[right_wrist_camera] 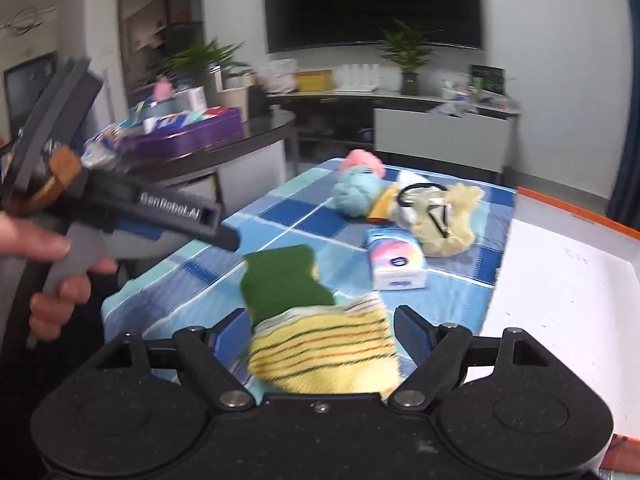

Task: Organize soft objects
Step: 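Move right gripper to the yellow striped towel while left gripper approaches the green sponge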

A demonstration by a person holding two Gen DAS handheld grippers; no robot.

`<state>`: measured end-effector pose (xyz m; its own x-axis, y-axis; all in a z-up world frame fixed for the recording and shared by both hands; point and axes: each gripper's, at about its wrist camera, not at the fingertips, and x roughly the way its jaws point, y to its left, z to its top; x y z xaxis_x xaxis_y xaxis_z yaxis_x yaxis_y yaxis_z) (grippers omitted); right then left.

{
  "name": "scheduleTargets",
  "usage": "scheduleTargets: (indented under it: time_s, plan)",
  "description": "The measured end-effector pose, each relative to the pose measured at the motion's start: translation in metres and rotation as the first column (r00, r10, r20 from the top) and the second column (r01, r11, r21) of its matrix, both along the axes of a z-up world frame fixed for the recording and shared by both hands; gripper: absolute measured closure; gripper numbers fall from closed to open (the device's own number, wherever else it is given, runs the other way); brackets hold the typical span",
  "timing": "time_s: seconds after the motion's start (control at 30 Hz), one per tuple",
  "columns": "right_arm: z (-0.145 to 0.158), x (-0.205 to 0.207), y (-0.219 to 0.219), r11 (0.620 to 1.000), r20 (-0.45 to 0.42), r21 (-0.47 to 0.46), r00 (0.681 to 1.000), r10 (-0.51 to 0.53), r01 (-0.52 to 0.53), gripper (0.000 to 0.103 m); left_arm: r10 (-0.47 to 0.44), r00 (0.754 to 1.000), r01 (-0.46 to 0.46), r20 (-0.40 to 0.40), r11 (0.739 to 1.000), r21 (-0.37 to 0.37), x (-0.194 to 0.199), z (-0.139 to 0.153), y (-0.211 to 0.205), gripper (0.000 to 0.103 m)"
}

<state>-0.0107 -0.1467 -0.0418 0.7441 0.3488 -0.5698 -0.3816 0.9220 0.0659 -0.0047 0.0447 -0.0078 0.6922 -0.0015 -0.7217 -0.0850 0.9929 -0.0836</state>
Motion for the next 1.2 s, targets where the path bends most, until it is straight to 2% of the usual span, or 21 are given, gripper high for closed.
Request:
scheduleTargets:
  time_s: [0.17, 0.2, 0.27, 0.43, 0.6, 0.8, 0.97, 1.2]
  plan:
    - [0.005, -0.013, 0.001, 1.000, -0.015, 0.022, 1.000, -0.015, 0.015, 0.010, -0.035, 0.999, 0.035, -0.024, 0.999, 0.006, -0.004, -0.008, -0.020, 0.000]
    - [0.001, -0.015, 0.013, 1.000, -0.003, 0.016, 1.000, -0.011, 0.011, 0.010, -0.038, 0.999, 0.038, -0.024, 0.999, 0.015, -0.005, -0.008, -0.023, 0.000]
    - [0.007, -0.016, -0.010, 1.000, -0.014, 0.022, 1.000, -0.010, 0.011, 0.010, -0.040, 0.999, 0.041, -0.029, 0.999, 0.031, -0.007, -0.008, -0.027, 0.000]
    - [0.011, -0.019, -0.007, 0.999, 0.007, 0.018, 0.999, -0.033, 0.033, 0.010, -0.030, 0.999, 0.032, -0.046, 0.998, 0.051, -0.012, -0.006, -0.034, 0.000]
    - [0.018, -0.025, -0.006, 0.999, 0.042, 0.031, 0.998, -0.035, 0.034, 0.010, -0.024, 0.998, 0.026, -0.050, 0.999, 0.047, -0.017, -0.006, -0.038, 0.000]
    - [0.020, -0.028, -0.006, 0.999, 0.027, 0.044, 0.999, -0.033, 0.032, 0.010, -0.020, 0.999, 0.022, -0.040, 0.999, 0.043, -0.019, -0.003, -0.041, 0.000]
    - [0.019, -0.027, -0.008, 0.995, 0.005, 0.090, 0.999, -0.034, 0.033, 0.010, -0.010, 0.999, 0.012, -0.045, 0.999, 0.042, -0.018, -0.004, -0.041, 0.000]
    - [0.018, -0.028, -0.005, 0.998, 0.004, 0.062, 1.000, -0.023, 0.023, 0.010, -0.008, 0.999, 0.010, -0.053, 0.999, 0.040, -0.017, -0.005, -0.041, 0.000]
